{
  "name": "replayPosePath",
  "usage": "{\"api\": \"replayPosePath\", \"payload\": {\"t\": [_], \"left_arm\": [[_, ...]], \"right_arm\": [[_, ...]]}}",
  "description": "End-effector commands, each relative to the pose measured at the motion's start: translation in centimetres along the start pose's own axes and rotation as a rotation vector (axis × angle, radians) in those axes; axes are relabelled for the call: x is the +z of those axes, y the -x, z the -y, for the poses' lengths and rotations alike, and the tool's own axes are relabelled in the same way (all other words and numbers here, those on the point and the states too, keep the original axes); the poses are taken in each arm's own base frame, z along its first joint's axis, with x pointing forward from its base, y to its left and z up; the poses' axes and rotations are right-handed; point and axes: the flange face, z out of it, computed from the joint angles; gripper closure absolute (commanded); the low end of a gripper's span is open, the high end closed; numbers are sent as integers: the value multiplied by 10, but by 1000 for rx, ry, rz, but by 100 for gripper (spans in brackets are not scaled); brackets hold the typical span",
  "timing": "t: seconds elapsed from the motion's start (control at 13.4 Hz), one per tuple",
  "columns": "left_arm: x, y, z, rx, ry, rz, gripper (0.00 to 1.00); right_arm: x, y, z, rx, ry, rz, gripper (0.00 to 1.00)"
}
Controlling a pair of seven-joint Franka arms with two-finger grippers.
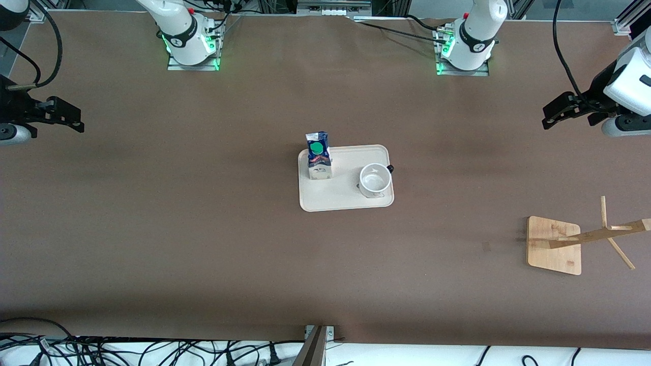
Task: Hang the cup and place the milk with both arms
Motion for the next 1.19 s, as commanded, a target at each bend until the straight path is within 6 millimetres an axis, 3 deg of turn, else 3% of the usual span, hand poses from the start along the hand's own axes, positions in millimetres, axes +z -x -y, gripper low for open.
{"api": "replayPosePath", "payload": {"t": [0.0,0.75,1.12], "left_arm": [[-2,3,0,8,13,3,0],[-2,3,0,8,13,3,0],[4,0,0,7,12,12,0]], "right_arm": [[-6,4,0,-6,15,-4,0],[-5,3,3,-1,39,30,0],[12,-4,4,-6,18,62,0]]}}
